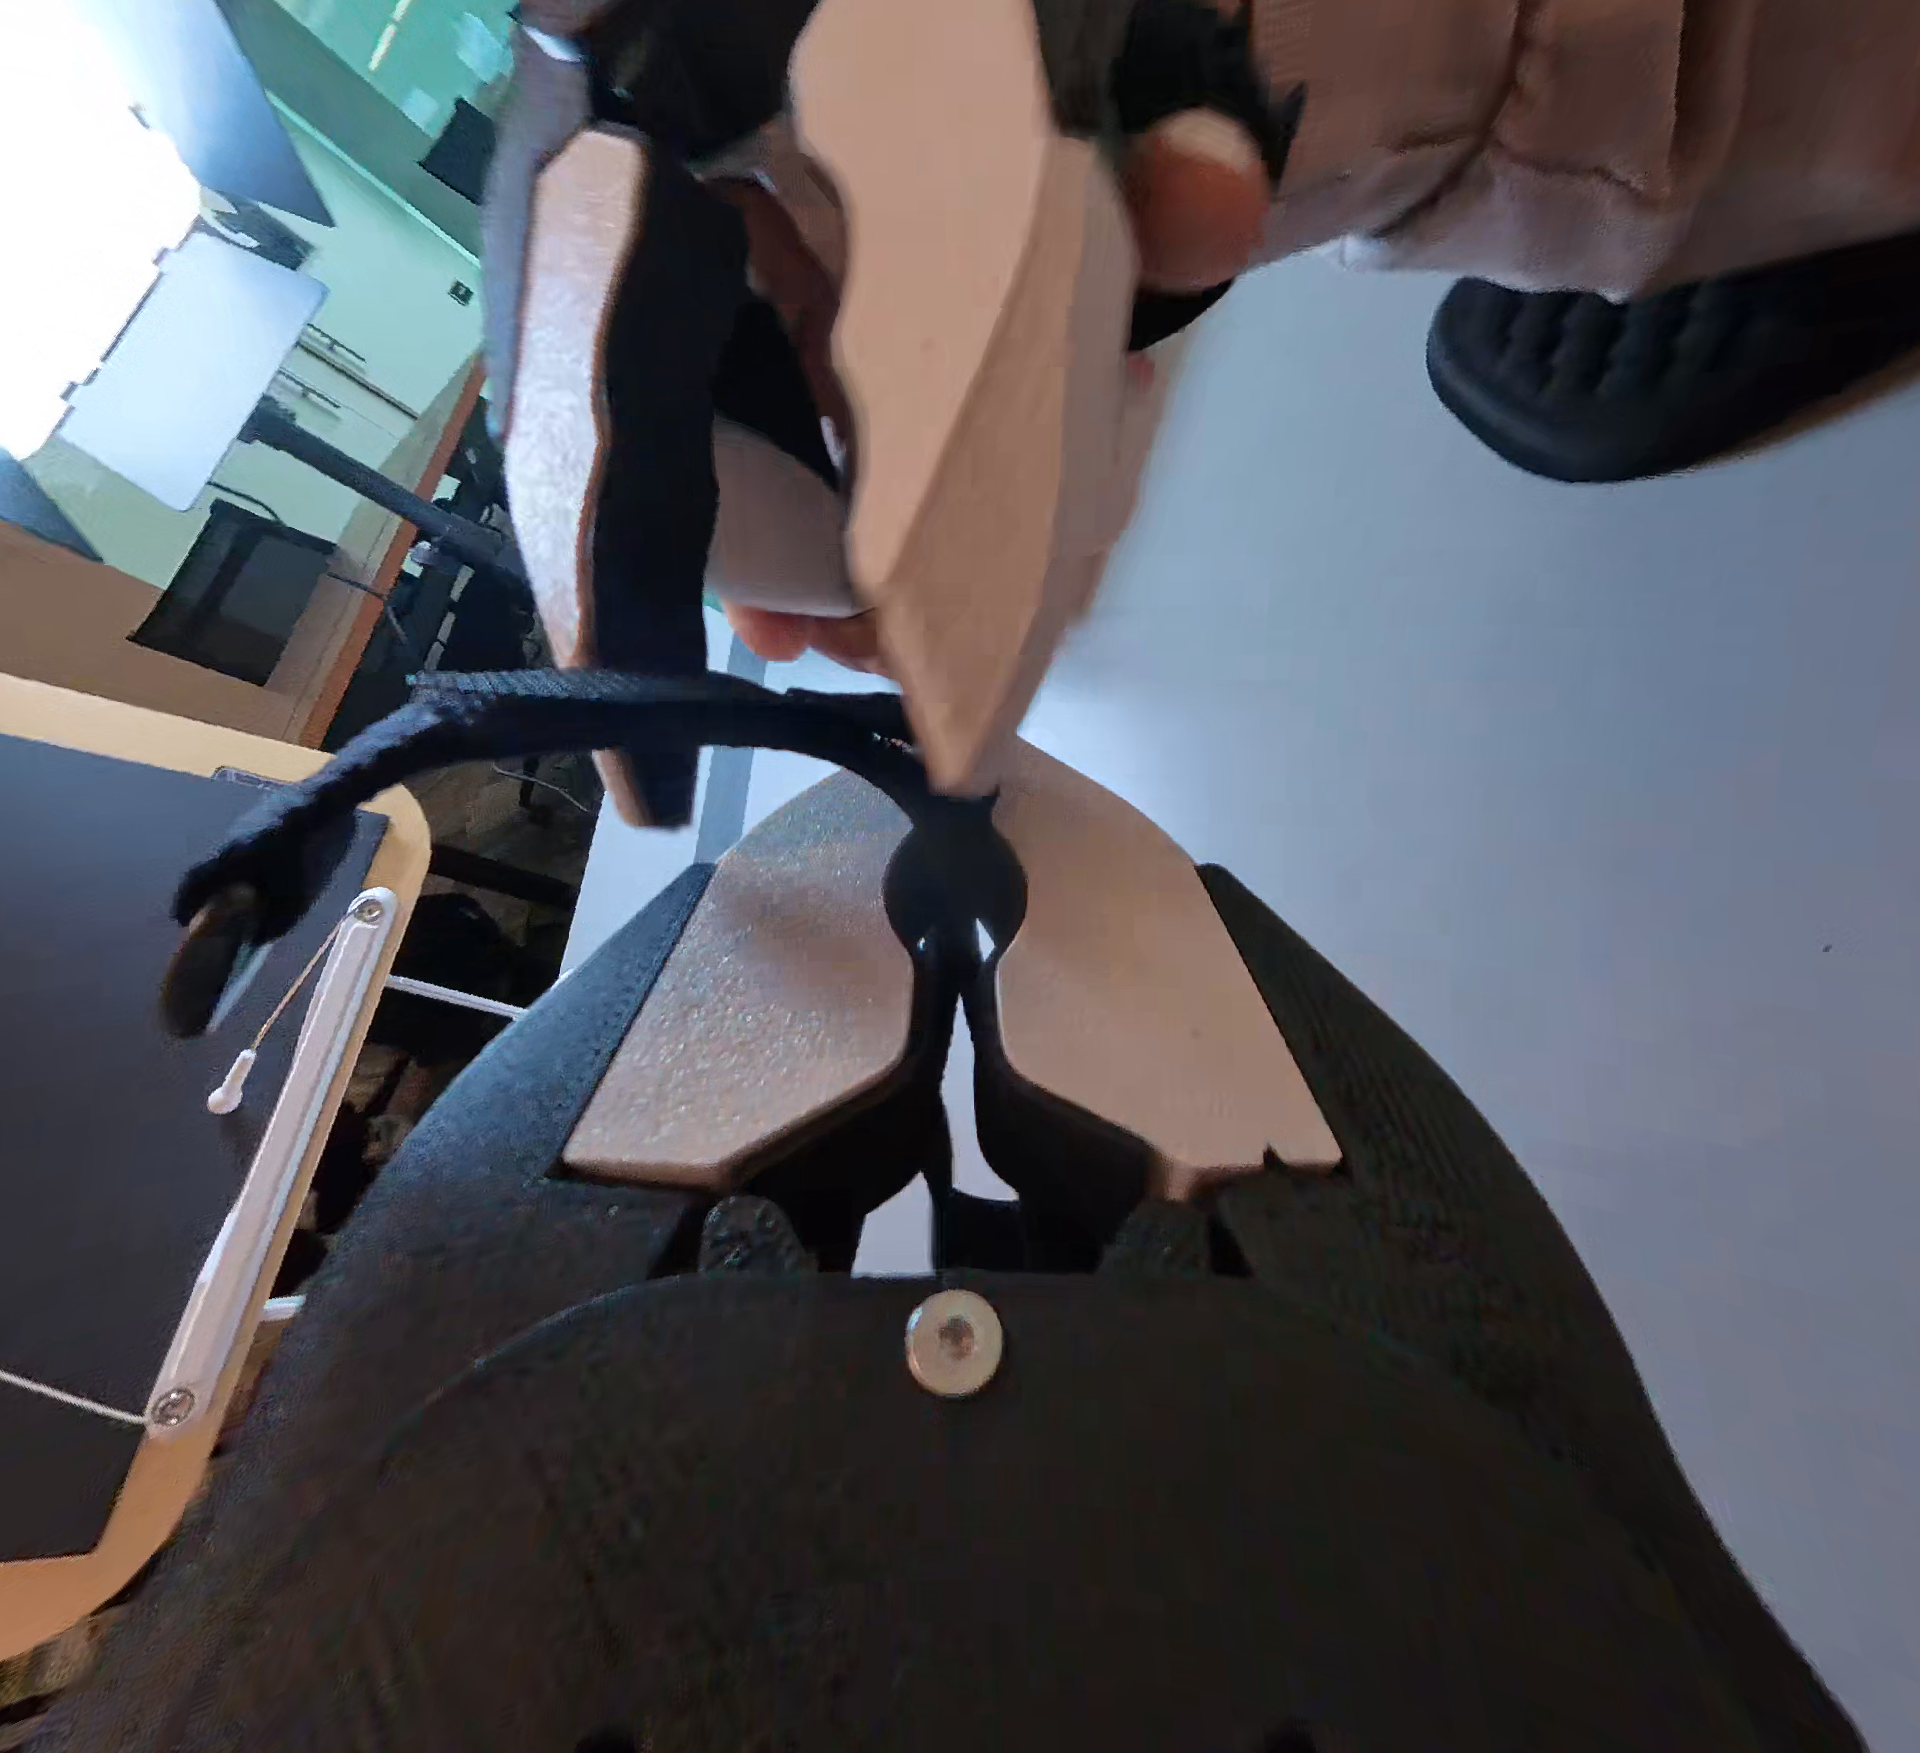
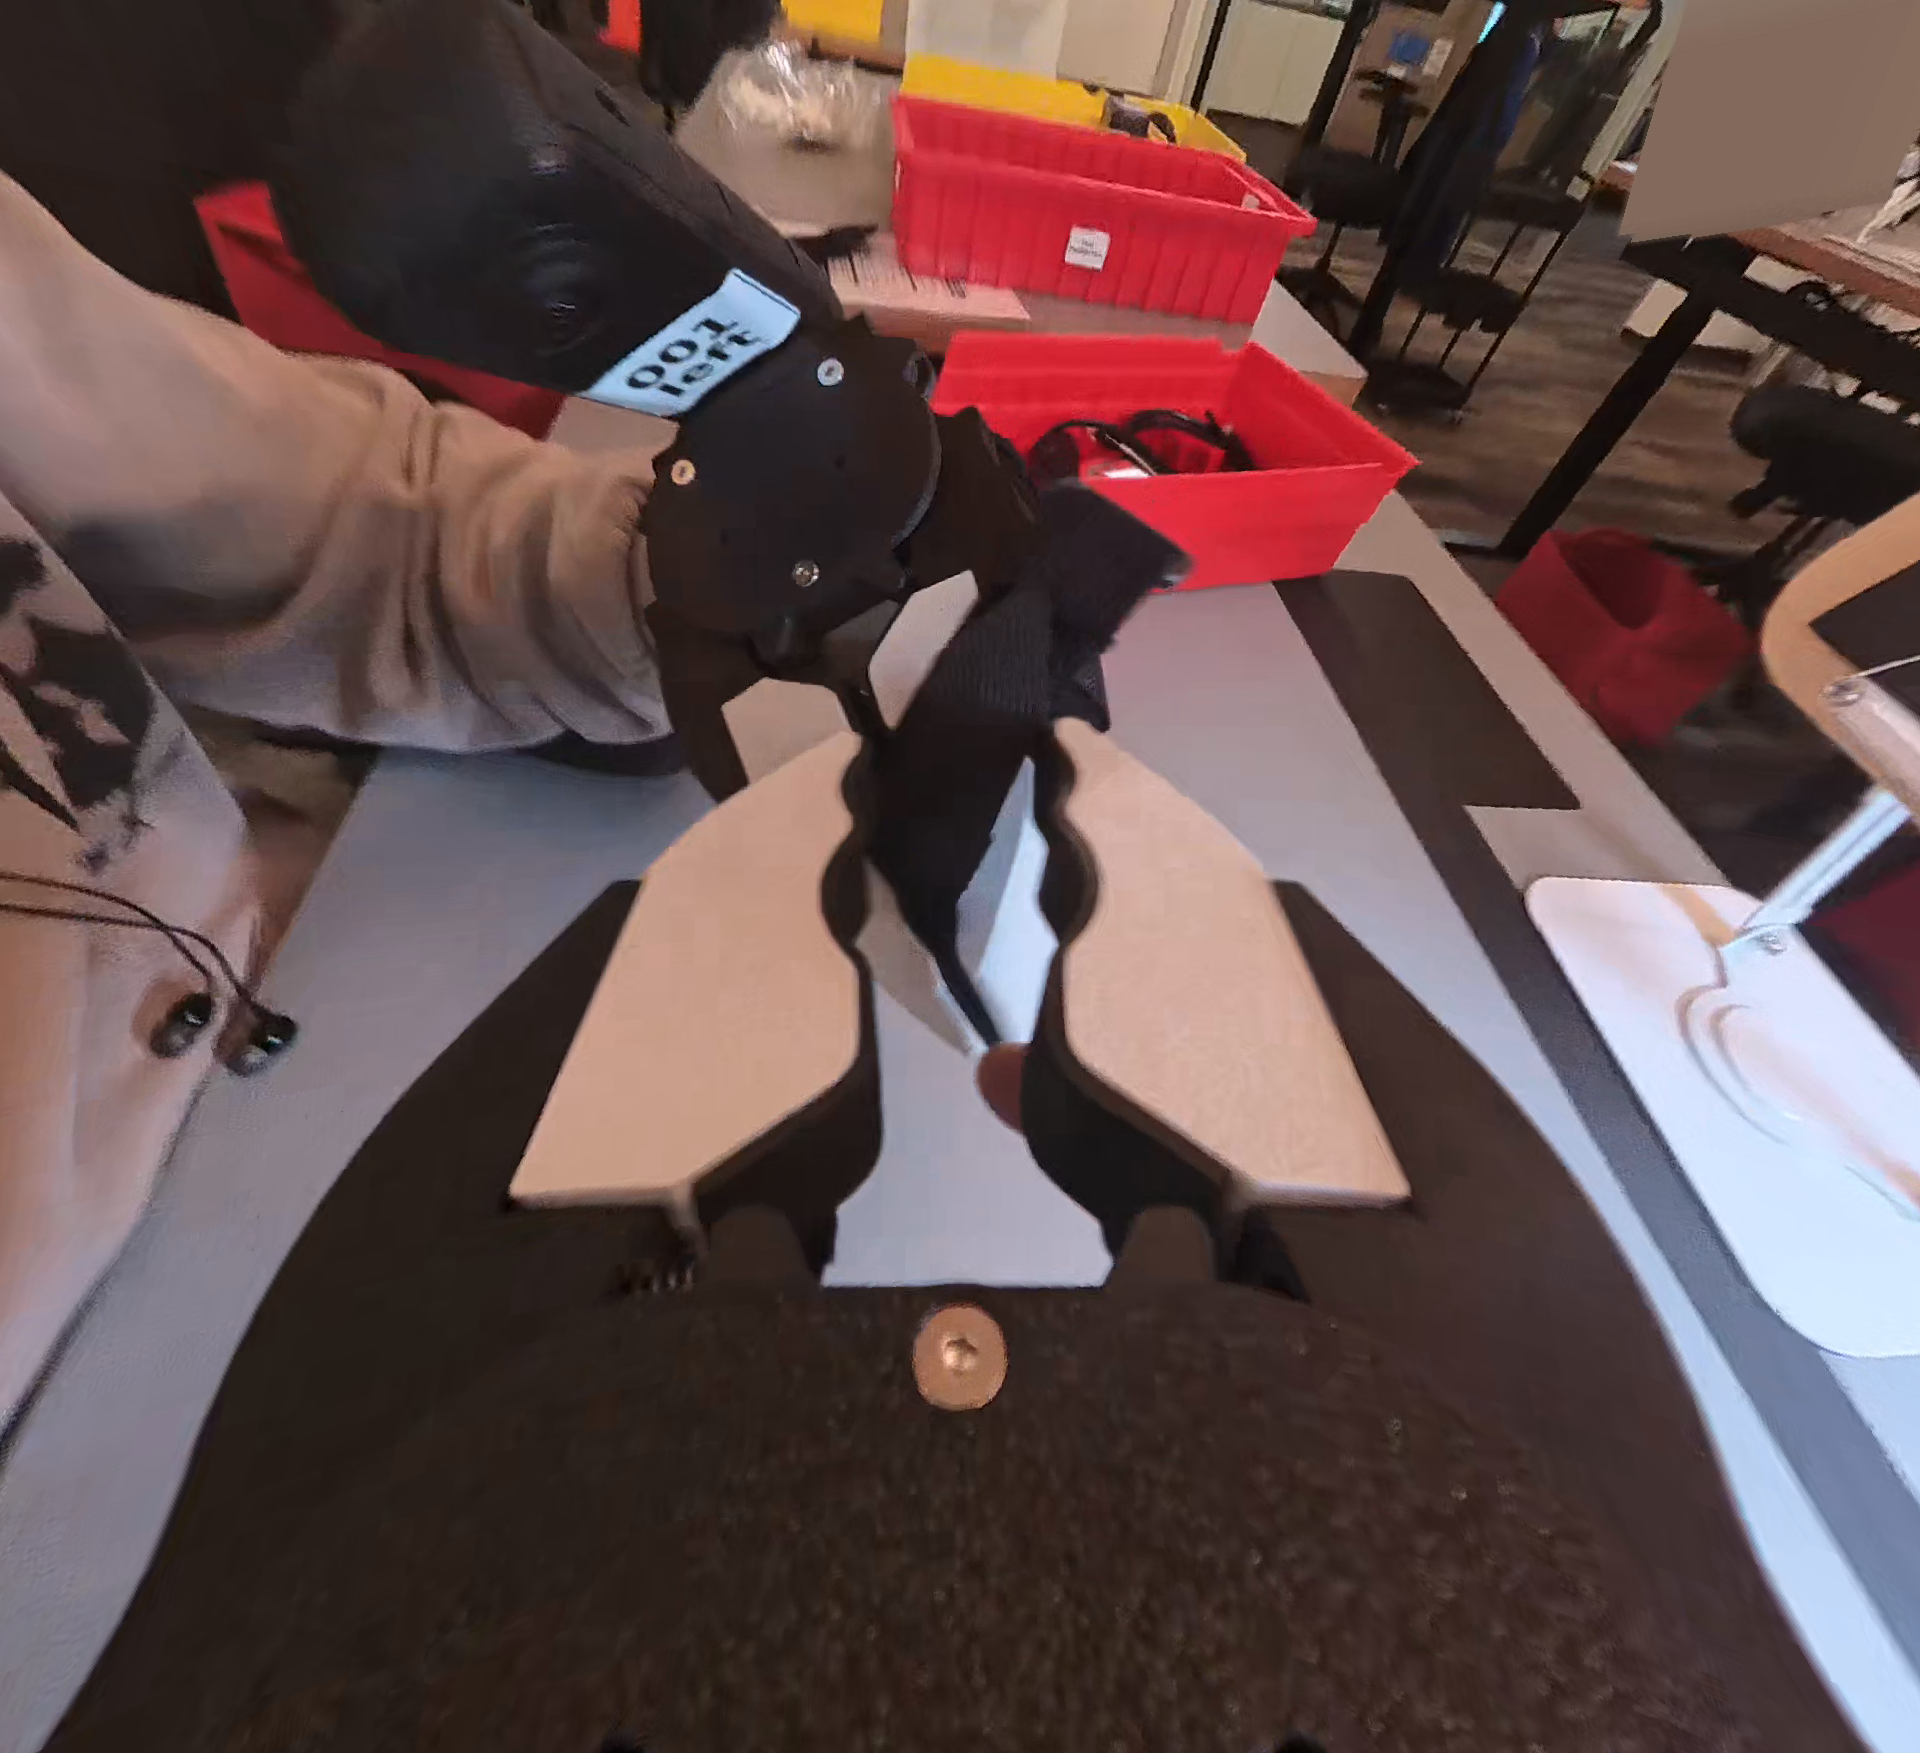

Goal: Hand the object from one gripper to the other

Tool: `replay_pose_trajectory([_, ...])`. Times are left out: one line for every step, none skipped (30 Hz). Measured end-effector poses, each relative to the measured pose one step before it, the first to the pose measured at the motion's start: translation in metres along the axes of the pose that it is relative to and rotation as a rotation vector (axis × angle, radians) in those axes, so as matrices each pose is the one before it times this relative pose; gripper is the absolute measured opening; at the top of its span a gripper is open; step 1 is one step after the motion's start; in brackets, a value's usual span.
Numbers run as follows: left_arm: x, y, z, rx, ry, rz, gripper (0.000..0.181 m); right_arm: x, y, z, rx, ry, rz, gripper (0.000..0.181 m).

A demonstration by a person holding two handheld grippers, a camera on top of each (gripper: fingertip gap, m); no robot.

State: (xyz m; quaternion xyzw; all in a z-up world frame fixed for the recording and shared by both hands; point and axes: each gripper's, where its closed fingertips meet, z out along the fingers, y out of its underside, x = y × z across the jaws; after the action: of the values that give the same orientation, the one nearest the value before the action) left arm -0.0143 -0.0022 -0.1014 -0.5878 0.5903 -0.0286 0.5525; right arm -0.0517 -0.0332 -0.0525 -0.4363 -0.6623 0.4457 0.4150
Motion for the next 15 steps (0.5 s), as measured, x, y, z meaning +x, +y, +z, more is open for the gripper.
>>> replay_pose_trajectory([0.00406, 0.00154, 0.00194, -0.0101, 0.0136, 0.02, 0.0, -0.00243, 0.00284, 0.00168, -0.0124, -0.0033, -0.035, 0.027])
replay_pose_trajectory([0.00219, 0.00105, 0.0007, -0.0011, 0.0087, 0.0094, 0.0, -0.00199, 0.00185, 0.00032, -0.0103, -0.0081, -0.0106, 0.026])
replay_pose_trajectory([-0.00018, 0.00018, -0.00022, 0.0079, 0.0023, -0.0062, 0.0, -0.00087, -0.00039, -0.00093, 0.002, -0.0065, -0.0014, 0.024])
replay_pose_trajectory([-0.00157, -0.00139, -0.00111, 0.0194, 0.0005, -0.0196, 0.0, -0.00106, -0.00236, -0.00155, 0.0174, -0.0062, -0.0077, 0.022])
replay_pose_trajectory([-0.00106, -0.00249, -0.00146, 0.0263, 0.0084, -0.0277, 0.0, -0.00096, -0.00276, -0.00133, 0.0179, -0.0045, -0.0074, 0.021])
replay_pose_trajectory([-0.0006, -0.00196, -0.00124, 0.0222, 0.0124, -0.0307, 0.0, 0.00021, -0.00207, -0.00078, 0.0106, 0.0038, -0.0052, 0.02])
replay_pose_trajectory([-0.0012, -0.00098, -0.00098, 0.0147, 0.0071, -0.0276, 0.001, 0.00038, -0.00161, -0.00043, 0.0083, 0.0066, -0.0088, 0.02])
replay_pose_trajectory([-0.00163, -0.00075, -0.00105, 0.0153, 0.0031, -0.0238, 0.003, 0.001, -0.00195, -0.00067, 0.0132, 0.0094, -0.0082, 0.019])
replay_pose_trajectory([-0.00195, -0.00089, -0.00119, 0.0174, 0.0018, -0.0251, 0.005, 0.00156, -0.00192, -0.00101, 0.0132, 0.0102, -0.0037, 0.018])
replay_pose_trajectory([-0.00164, -0.00041, -0.00112, 0.0149, 0.007, -0.0302, 0.008, 0.00215, -0.00177, -0.00165, 0.0121, 0.012, -0.0015, 0.018])
replay_pose_trajectory([-0.00063, 0.00011, -0.0012, 0.0126, 0.0177, -0.0375, 0.012, 0.00315, -0.0017, -0.00239, 0.0104, 0.017, -0.0017, 0.017])
replay_pose_trajectory([-0.00075, -0.00004, -0.00124, 0.0148, 0.0209, -0.0445, 0.018, 0.00384, -0.00138, -0.00318, 0.0076, 0.0194, -0.0021, 0.017])
replay_pose_trajectory([-0.00185, -0.00088, -0.00163, 0.0215, 0.0153, -0.0463, 0.023, 0.00357, -0.00167, -0.00361, 0.009, 0.0166, -0.0007, 0.016])
replay_pose_trajectory([-0.00209, -0.00219, -0.00218, 0.0311, 0.0138, -0.0457, 0.028, 0.00378, -0.0022, -0.00392, 0.0118, 0.0175, -0.0006, 0.016])
replay_pose_trajectory([-0.00274, -0.00323, -0.00249, 0.0366, 0.0102, -0.0473, 0.033, 0.00436, -0.00287, -0.00407, 0.0144, 0.0231, -0.0031, 0.016])
